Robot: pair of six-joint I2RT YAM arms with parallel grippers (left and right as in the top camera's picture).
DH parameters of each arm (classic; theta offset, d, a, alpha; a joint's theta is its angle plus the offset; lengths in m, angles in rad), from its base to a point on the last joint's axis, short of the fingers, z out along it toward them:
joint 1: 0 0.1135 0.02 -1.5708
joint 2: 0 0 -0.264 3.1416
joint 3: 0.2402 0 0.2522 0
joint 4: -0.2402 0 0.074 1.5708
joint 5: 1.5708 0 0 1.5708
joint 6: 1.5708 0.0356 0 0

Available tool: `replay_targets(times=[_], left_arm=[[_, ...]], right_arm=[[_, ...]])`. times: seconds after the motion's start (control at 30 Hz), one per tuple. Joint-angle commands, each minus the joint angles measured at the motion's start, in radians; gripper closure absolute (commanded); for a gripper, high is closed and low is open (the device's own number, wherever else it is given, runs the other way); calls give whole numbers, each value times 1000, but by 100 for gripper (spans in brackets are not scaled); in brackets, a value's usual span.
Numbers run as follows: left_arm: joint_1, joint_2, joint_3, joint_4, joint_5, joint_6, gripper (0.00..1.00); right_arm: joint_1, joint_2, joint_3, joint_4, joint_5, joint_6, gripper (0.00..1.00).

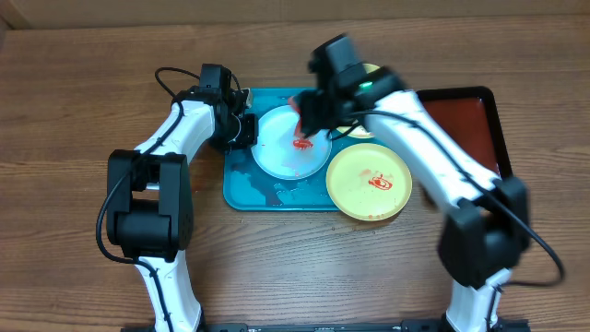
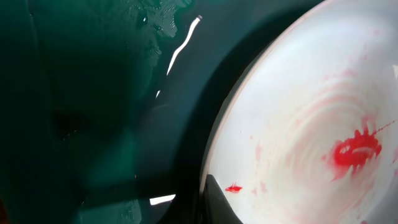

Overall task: Clean dirty plates on tray and stack at the side
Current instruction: 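Carry the sponge with the right gripper onto the white plate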

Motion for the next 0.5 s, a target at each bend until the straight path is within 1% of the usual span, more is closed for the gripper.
replay_targets(times=[0.0,0.17,0.23,0.37,0.47], left_arm=[[-8,24,-11,-3,18,18,96],[-8,24,-11,-4,18,18,96],[-8,24,-11,-3,18,18,96],[-8,24,-11,-4,18,18,96],[-8,24,-11,-4,18,18,96]], right_arm=[[20,101,14,23,119,73,96],[27,197,14,31,216,90,96],[27,233,14,37,286,90,96],[27,243,14,58,370,80,96],[27,243,14,76,382,64,96]])
